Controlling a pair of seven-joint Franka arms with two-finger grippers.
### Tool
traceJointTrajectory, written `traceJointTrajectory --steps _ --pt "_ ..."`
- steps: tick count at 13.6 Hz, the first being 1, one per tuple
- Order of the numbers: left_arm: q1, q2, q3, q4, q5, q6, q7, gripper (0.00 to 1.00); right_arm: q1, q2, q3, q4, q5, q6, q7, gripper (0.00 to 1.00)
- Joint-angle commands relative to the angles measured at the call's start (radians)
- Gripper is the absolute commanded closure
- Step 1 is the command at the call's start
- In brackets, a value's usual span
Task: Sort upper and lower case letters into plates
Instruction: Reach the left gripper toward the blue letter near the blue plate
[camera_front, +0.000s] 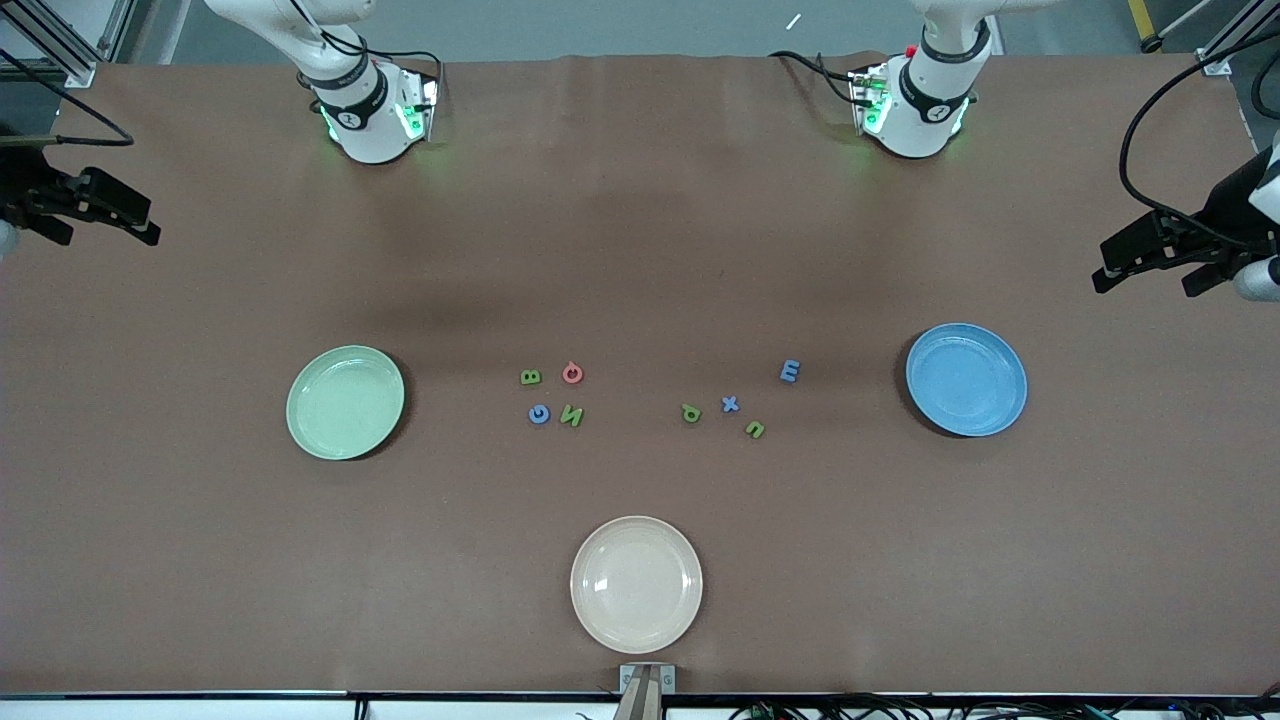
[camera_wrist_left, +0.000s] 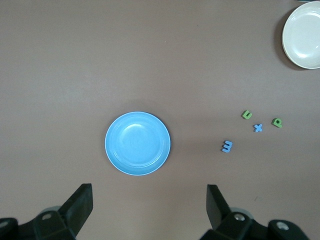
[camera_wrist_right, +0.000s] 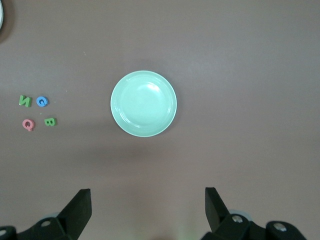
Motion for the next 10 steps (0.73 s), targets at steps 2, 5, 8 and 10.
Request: traceJointTrajectory --steps 2,5,8,10 --pt "0.002 -0.008 -0.006 0.008 -0.005 -0.015 0.004 0.0 -0.012 -0.032 0.01 -0.032 0.012 0.016 0.001 0.0" --pt "-0.001 -0.003 -0.008 0.0 -0.008 -0.018 -0.016 0.0 -0.009 -0.032 0.01 -0.034 0.014 0.016 0.014 0.0" --pt "-0.038 0.026 -0.029 -0.042 -0.017 -0.049 -0.03 0.0 0.006 -0.032 0.01 -0.034 0.014 0.011 0.028 0.0" --pt "-0.079 0.049 -0.063 -0.102 -0.008 -0.03 -0.084 0.0 0.005 -0.032 0.009 -0.034 0.044 0.007 0.028 0.0"
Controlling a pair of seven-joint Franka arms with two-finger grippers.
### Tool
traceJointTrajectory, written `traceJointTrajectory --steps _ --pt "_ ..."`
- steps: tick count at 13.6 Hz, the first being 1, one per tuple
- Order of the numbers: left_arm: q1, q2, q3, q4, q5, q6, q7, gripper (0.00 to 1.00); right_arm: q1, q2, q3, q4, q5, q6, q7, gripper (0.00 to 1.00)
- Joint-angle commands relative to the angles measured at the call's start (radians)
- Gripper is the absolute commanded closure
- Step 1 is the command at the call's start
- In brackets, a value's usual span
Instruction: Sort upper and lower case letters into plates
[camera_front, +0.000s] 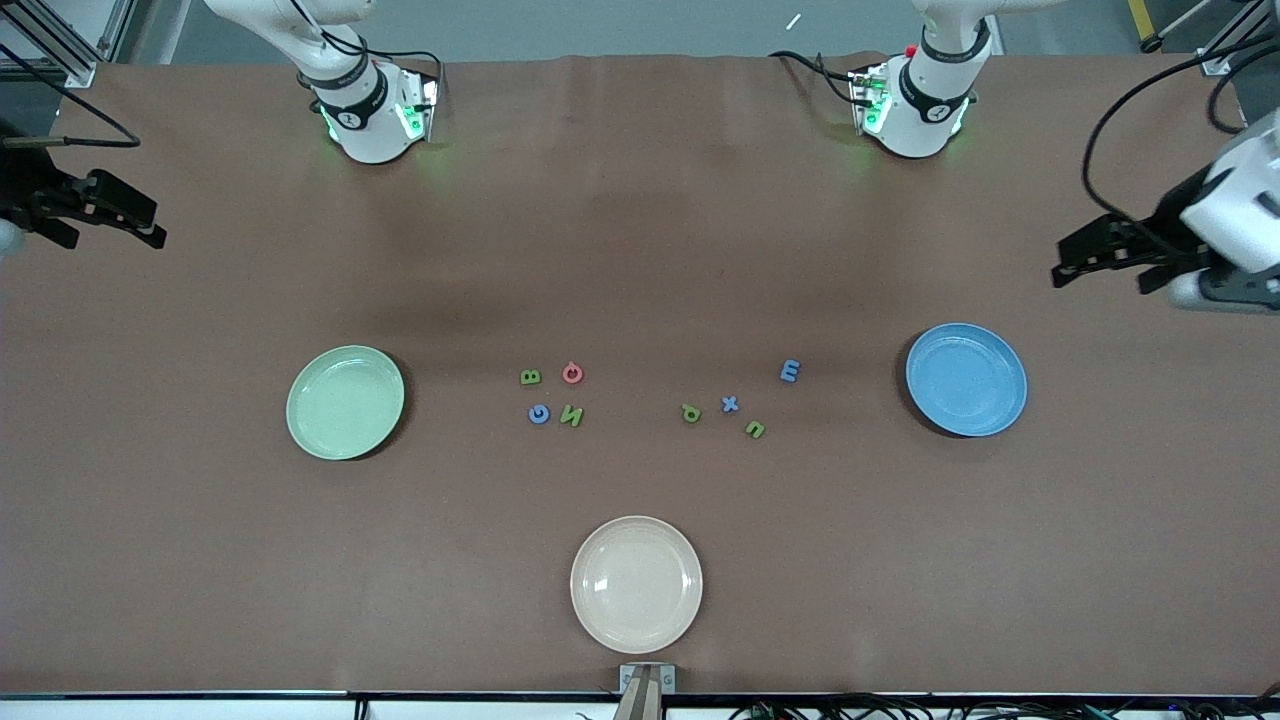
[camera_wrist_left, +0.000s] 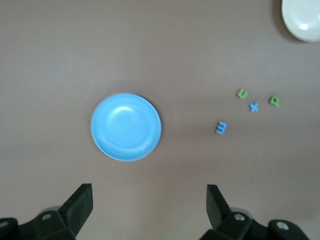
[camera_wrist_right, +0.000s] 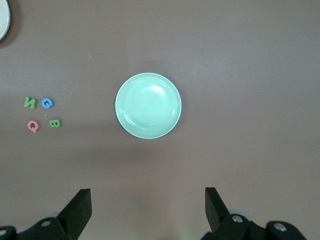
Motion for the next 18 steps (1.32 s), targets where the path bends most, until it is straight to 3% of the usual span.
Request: traceJointTrajectory --steps 1,8,11,14,16,18 --pt "-0.059 0.039 -0.042 -0.07 0.001 0.039 -0.069 0.0 -0.002 -0.032 0.001 -0.031 0.028 0.003 0.015 0.0" --pt "-0.274 0.093 -0.053 -0.413 0.001 0.5 -0.269 0.0 0.0 -0.033 -0.001 -0.033 0.001 -0.004 0.006 0.0" --pt "-0.344 0.162 -0.053 -0.458 0.001 0.603 -0.338 0.0 -0.002 -0.033 -0.001 -0.031 -0.001 -0.004 0.006 0.0" --pt "-0.383 0.225 -0.052 -0.526 0.004 0.798 -0.34 0.0 -0.005 -0.032 -0.001 -0.024 -0.001 -0.017 0.007 0.0" --pt "-0.374 0.295 -0.053 -0.526 0.117 0.881 -0.34 0.0 -0.008 -0.027 -0.002 -0.012 -0.001 -0.023 0.01 0.0" --pt "-0.37 0.345 -0.05 -0.52 0.151 0.929 -0.34 0.0 -0.011 -0.022 -0.005 -0.008 -0.001 -0.023 0.013 0.0"
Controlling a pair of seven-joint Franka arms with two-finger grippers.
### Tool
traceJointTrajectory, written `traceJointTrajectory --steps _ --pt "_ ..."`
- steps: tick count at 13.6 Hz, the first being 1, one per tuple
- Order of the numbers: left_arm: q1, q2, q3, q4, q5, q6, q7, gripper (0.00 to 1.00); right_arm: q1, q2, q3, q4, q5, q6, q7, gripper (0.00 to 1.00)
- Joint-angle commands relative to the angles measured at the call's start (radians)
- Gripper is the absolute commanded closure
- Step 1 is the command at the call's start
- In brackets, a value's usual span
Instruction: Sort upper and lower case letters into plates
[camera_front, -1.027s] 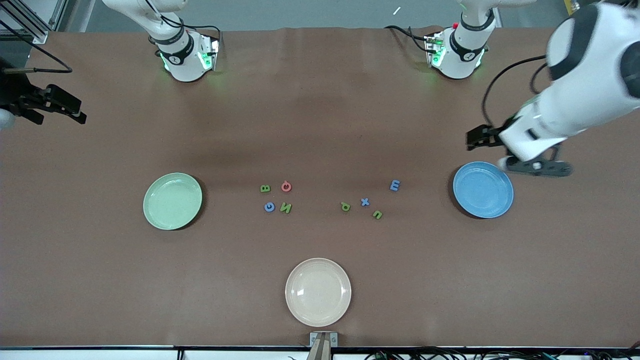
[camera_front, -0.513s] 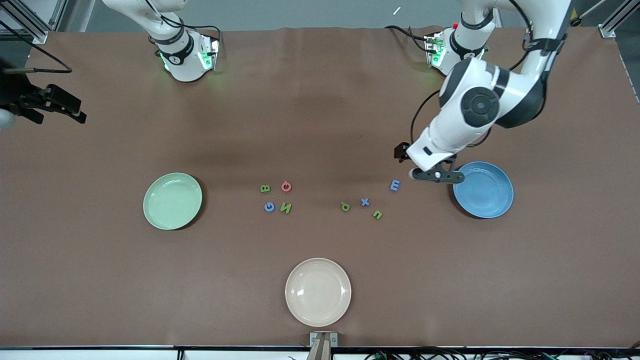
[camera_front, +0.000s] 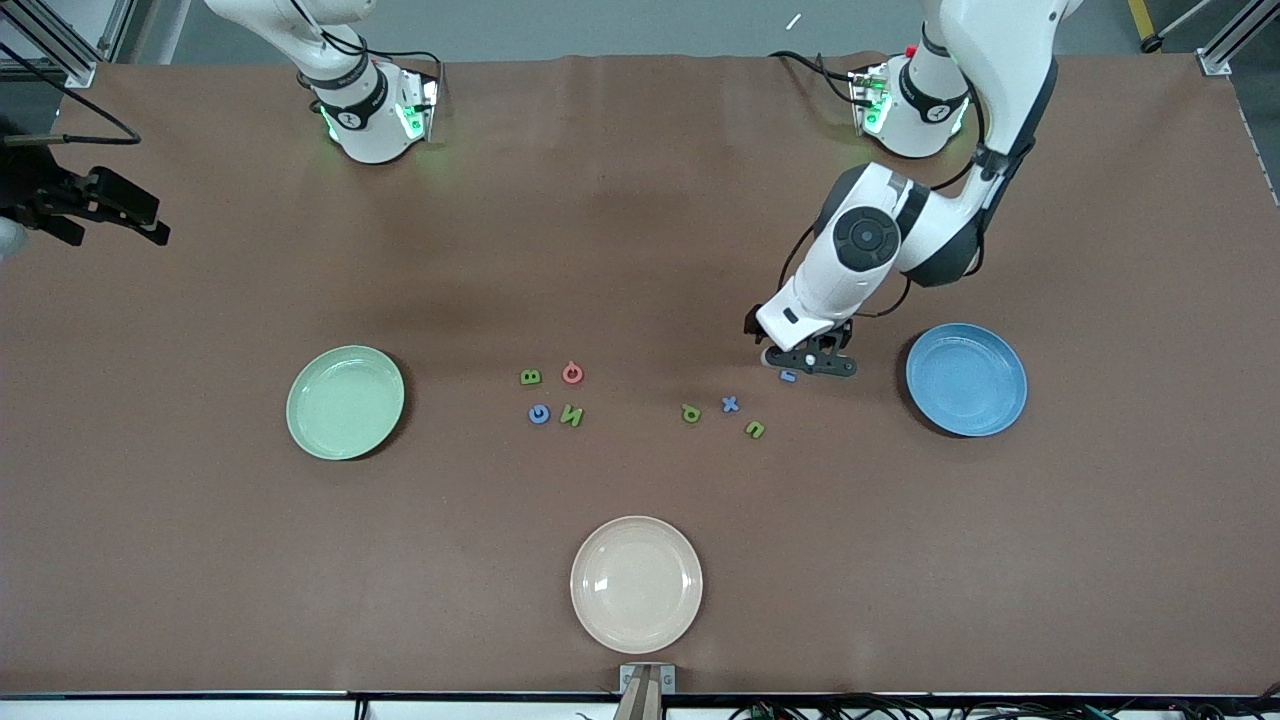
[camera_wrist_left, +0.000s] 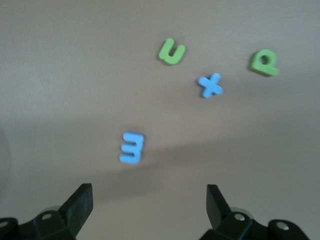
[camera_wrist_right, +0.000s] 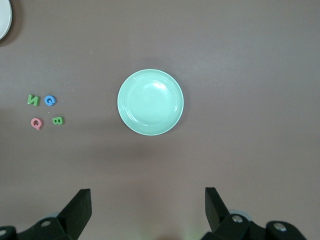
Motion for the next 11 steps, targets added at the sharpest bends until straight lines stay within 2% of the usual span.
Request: traceJointTrajectory --steps 1,4,6,8,11 --pt "0.005 0.057 0.004 0.012 0.053 0.062 -0.008 0.0 -0.012 -0.016 0.001 -0.006 -0.007 -0.006 0.013 0.0" --pt "0.008 0.098 0.008 0.014 0.1 0.085 -0.008 0.02 -0.018 0.031 0.001 0.044 -0.009 -0.004 -0.001 0.0" --pt "0.009 0.123 0.01 0.015 0.105 0.114 -0.005 0.06 -0.024 0.036 0.001 0.052 -0.009 0.0 -0.001 0.0" --pt "0.008 0.149 0.011 0.023 0.105 0.151 -0.005 0.14 -0.024 0.038 0.001 0.064 -0.009 0.002 0.001 0.0" --pt "0.009 0.157 0.013 0.023 0.105 0.154 0.0 0.34 -0.029 0.06 0.001 0.066 -0.007 0.016 0.001 0.0"
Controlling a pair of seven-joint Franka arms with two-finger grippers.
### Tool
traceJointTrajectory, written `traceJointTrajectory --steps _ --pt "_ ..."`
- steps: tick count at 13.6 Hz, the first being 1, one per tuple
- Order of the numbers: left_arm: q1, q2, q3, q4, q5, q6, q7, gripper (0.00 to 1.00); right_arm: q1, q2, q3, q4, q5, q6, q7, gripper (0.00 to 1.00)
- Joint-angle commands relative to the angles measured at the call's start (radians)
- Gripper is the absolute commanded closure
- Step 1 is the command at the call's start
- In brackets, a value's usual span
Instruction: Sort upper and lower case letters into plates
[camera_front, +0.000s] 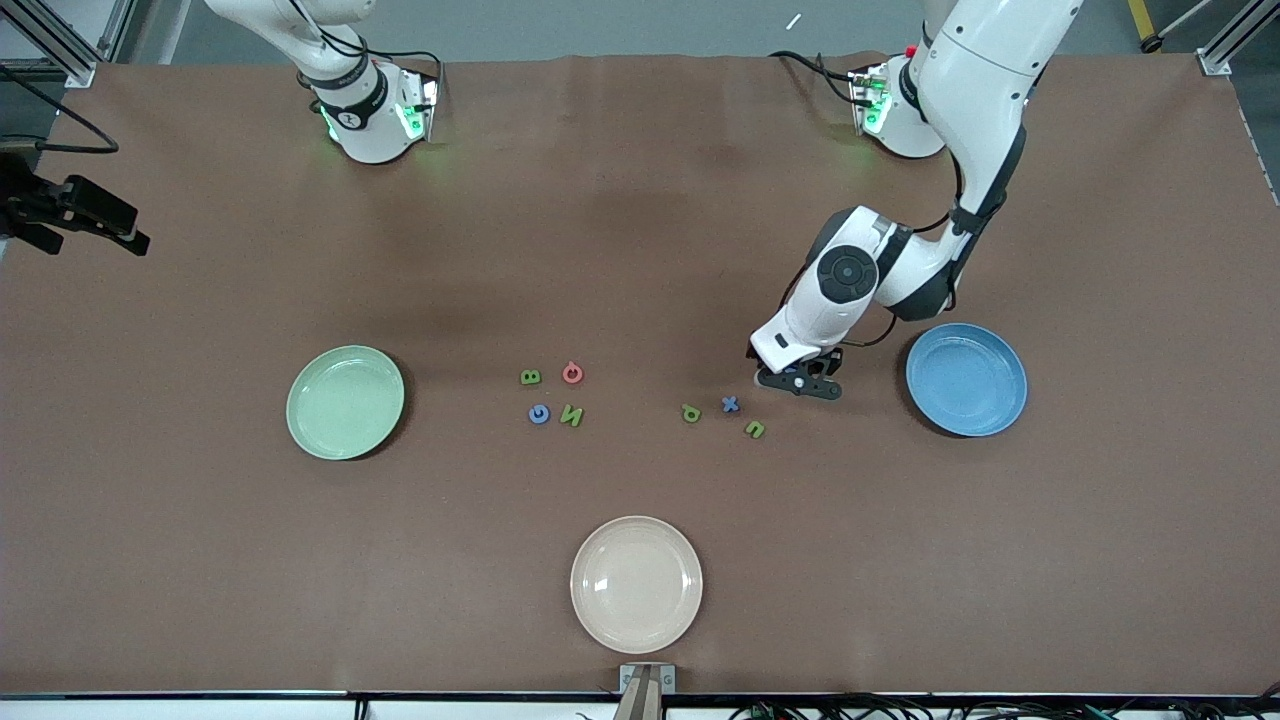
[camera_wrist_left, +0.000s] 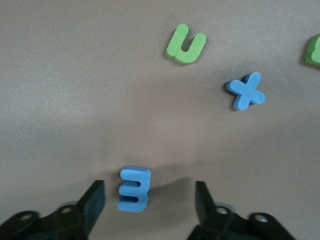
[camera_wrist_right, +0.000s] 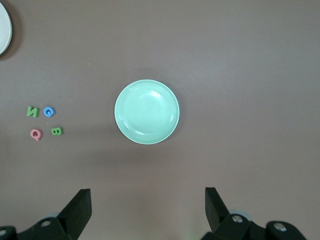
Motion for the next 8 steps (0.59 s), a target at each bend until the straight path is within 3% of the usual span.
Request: traceJointTrajectory --steps 1,8 --pt "0.004 0.012 0.001 0.013 0.037 0.011 0.0 0.39 -0.02 0.072 0.012 0.016 -0.004 0.024 0.002 0.0" --pt "0.018 0.013 0.003 0.013 0.069 0.011 -0.009 0.71 -0.062 0.233 0.011 0.049 -0.008 0.099 -0.084 0.0"
